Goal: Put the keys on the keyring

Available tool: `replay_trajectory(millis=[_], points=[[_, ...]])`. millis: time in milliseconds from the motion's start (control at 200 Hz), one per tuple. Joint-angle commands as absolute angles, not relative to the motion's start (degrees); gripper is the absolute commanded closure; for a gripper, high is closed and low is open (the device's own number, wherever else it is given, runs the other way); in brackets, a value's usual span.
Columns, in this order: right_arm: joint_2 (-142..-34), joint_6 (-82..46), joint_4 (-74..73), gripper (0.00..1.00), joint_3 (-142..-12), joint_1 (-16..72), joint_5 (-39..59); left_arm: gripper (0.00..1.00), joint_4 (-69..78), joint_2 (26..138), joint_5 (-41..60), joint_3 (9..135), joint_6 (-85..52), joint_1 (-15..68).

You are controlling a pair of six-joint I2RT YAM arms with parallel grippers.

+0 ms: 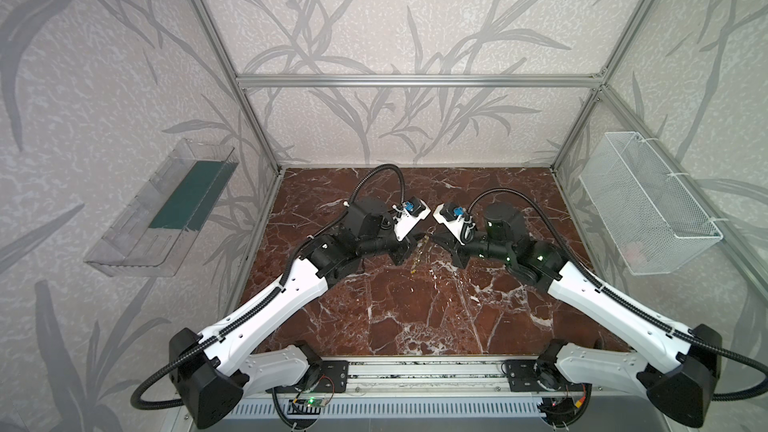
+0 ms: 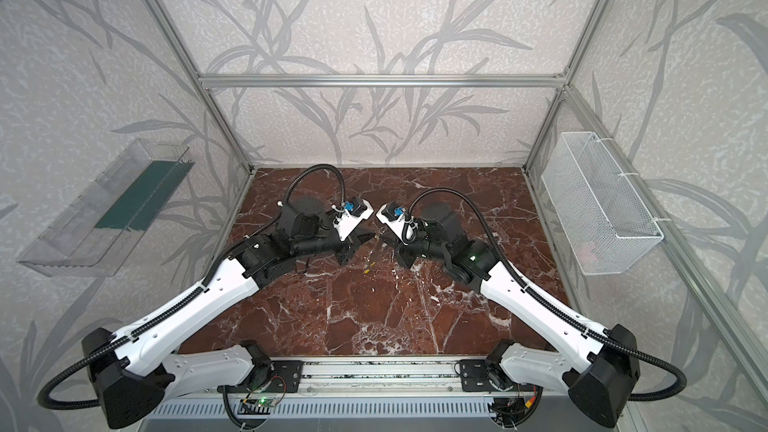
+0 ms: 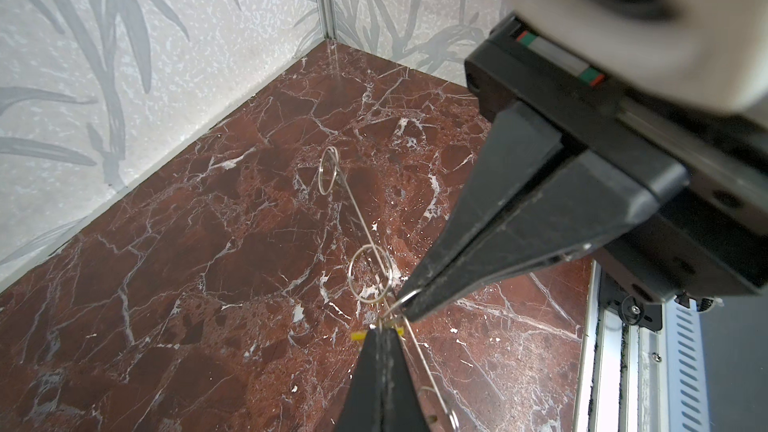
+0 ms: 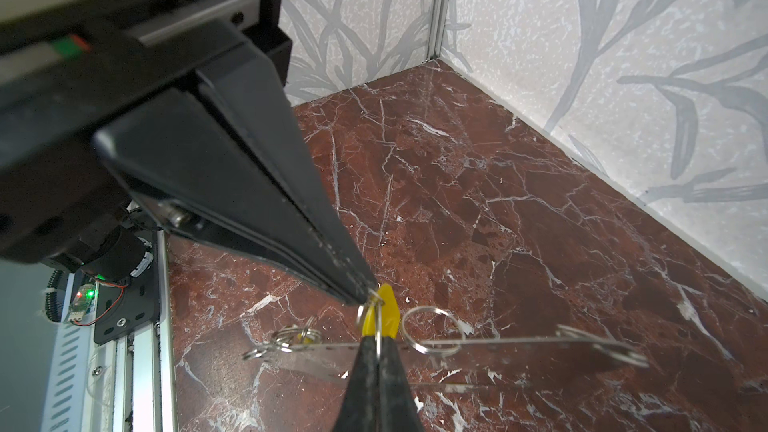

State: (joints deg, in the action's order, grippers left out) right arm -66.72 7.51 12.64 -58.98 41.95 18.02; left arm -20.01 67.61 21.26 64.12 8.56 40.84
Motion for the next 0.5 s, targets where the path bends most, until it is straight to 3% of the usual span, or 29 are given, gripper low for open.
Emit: replay_trajectory(millis=[0,495], points=[[-66.88,6.53,10.53,1.00,-60.03,42.19,16.96,1.00,-18.29,66.66,20.81,63.84,9.10,41.09],[-66.71,6.71,10.46,1.00,-59.79,42.19,17.36,1.00,-18.59,67.32,22.07,64.20,8.64,41.22]])
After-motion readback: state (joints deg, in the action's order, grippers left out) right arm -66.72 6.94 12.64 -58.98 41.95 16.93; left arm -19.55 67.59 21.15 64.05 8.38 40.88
